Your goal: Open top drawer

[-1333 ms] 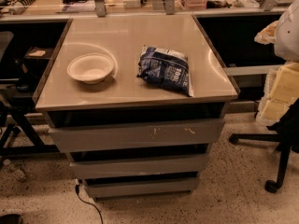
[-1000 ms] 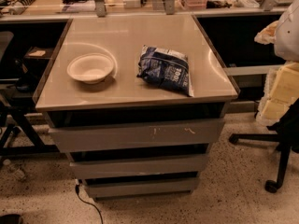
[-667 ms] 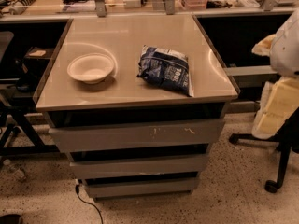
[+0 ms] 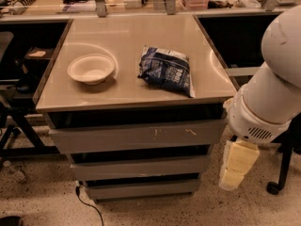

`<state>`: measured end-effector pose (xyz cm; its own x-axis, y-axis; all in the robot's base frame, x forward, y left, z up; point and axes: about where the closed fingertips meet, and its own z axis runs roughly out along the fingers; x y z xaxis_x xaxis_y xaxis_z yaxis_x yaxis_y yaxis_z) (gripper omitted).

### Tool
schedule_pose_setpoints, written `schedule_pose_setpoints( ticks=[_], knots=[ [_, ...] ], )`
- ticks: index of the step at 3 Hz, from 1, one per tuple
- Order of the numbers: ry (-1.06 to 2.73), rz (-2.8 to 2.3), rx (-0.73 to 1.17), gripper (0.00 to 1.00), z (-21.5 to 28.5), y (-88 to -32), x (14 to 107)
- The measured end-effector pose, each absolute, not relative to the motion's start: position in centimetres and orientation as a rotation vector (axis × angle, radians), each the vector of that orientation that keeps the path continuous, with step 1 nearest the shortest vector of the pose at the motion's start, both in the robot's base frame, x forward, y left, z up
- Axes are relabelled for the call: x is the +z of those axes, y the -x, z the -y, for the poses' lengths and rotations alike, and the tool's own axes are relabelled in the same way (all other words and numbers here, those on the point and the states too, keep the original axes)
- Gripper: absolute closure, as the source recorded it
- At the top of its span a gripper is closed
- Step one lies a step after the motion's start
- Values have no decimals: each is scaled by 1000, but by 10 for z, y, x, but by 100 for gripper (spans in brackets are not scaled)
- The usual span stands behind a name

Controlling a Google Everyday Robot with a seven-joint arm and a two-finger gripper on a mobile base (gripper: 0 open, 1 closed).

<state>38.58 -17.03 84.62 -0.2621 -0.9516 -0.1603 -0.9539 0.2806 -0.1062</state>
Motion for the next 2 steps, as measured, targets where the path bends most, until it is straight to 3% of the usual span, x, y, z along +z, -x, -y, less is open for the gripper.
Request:
schedule_pose_setpoints(
  ticks=[2],
  knots=[
    [1802, -2370, -50, 0, 161, -384, 818]
  ],
)
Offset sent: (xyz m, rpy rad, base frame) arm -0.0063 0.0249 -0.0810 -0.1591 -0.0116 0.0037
